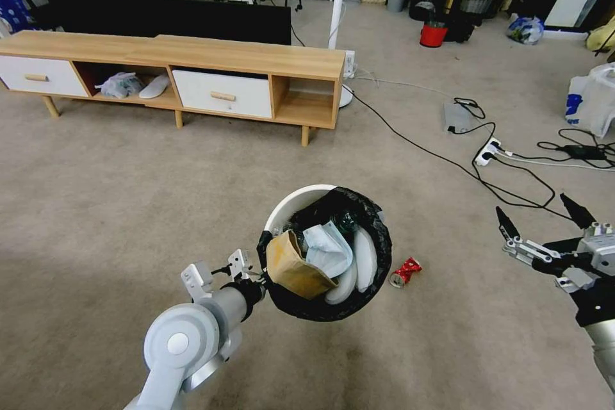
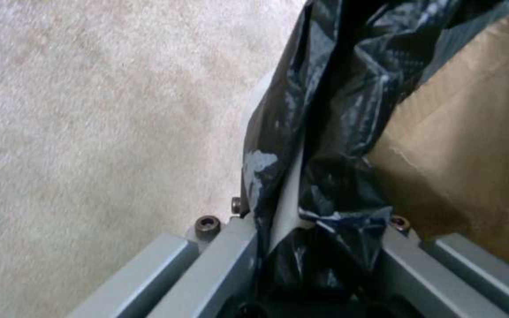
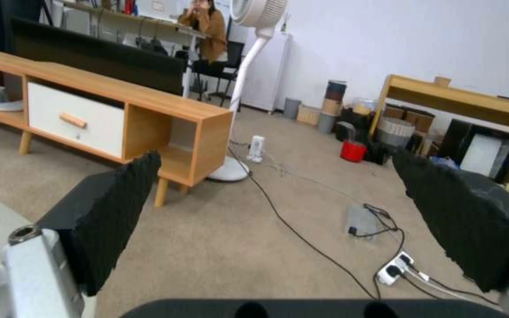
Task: Pick up the trash bin and place the garbage on the floor into it.
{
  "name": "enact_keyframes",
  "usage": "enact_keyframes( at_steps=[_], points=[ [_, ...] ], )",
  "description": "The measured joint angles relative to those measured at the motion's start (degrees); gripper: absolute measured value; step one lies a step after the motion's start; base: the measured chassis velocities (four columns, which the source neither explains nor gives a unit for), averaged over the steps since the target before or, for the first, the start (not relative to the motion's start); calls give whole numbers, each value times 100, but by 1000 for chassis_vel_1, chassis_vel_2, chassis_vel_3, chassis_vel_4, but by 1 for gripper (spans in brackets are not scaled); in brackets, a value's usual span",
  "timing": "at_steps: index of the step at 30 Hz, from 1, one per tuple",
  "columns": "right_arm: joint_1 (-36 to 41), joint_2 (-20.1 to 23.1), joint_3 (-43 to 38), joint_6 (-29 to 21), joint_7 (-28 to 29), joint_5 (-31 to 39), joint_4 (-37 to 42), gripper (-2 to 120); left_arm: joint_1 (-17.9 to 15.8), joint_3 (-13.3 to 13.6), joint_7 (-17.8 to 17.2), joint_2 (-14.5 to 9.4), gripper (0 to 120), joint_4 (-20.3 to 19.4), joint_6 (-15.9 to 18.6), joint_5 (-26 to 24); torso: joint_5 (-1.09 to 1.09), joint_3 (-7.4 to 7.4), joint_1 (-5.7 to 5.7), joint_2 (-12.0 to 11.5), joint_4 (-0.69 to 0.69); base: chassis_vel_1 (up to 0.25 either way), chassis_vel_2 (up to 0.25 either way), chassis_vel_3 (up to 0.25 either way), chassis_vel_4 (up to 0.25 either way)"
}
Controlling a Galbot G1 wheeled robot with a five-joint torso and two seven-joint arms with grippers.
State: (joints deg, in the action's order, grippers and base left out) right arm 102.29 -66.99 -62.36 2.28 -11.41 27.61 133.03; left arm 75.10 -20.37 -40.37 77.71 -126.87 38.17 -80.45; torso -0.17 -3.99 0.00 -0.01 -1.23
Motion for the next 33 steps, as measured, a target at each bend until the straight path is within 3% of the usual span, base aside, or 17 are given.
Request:
enact_keyframes(
  at_steps=[23, 33],
  points=[
    [-1, -59, 24, 16, -17, -14, -9, 100, 26, 5, 46, 13, 0, 19, 0, 59, 0, 0, 0, 0, 1, -148, 145, 147, -143],
    [18, -81, 129, 322, -1, -64, -48, 100, 55, 2, 67, 10, 0, 13, -5, 87, 0, -1, 0, 0, 1, -91, 93, 83, -88]
  ],
)
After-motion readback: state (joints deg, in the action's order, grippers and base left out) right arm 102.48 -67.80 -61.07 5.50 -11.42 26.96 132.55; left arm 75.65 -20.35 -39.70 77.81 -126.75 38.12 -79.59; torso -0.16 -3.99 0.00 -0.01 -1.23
